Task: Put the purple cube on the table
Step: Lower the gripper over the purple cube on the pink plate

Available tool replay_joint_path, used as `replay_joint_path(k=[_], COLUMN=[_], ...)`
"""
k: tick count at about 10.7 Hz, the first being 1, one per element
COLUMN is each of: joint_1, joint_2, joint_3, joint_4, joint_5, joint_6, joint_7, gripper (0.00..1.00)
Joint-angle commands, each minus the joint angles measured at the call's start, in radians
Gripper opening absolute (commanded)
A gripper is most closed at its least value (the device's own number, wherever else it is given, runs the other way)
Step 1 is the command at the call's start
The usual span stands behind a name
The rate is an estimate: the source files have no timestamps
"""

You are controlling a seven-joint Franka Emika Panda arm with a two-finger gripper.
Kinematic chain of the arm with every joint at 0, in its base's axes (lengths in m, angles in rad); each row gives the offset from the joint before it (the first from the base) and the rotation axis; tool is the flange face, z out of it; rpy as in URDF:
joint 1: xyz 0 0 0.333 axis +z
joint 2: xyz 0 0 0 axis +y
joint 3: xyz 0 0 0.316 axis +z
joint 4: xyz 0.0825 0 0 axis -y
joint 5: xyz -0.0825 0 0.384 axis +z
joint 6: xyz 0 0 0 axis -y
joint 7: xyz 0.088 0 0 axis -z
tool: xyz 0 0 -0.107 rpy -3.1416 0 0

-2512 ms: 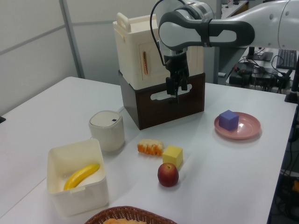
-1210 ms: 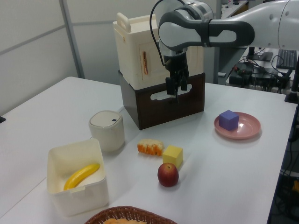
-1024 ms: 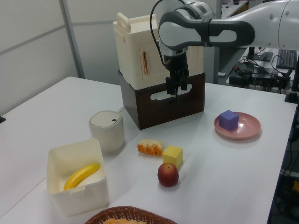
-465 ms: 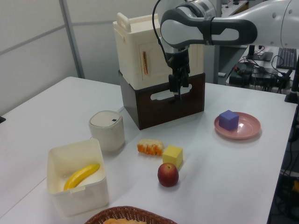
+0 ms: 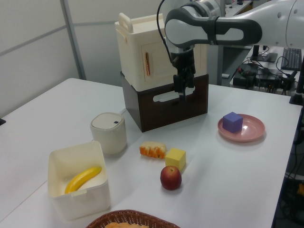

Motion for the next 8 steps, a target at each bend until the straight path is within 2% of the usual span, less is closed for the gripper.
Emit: replay_joint_path(k=[1, 6, 8], joint_1=[-0.078, -0.228, -0.277], joint_2=[-0.010, 0.088, 0.136], joint_3=[-0.006, -0.006, -0.006], joint_4=[-0.032, -0.052, -0.053], joint_5=[-0.007, -0.012, -0.012], joint_6=[-0.040, -0.028, 0.027], joint_7=[0.016, 0.016, 0.016], gripper=[1.00, 1.00, 1.00])
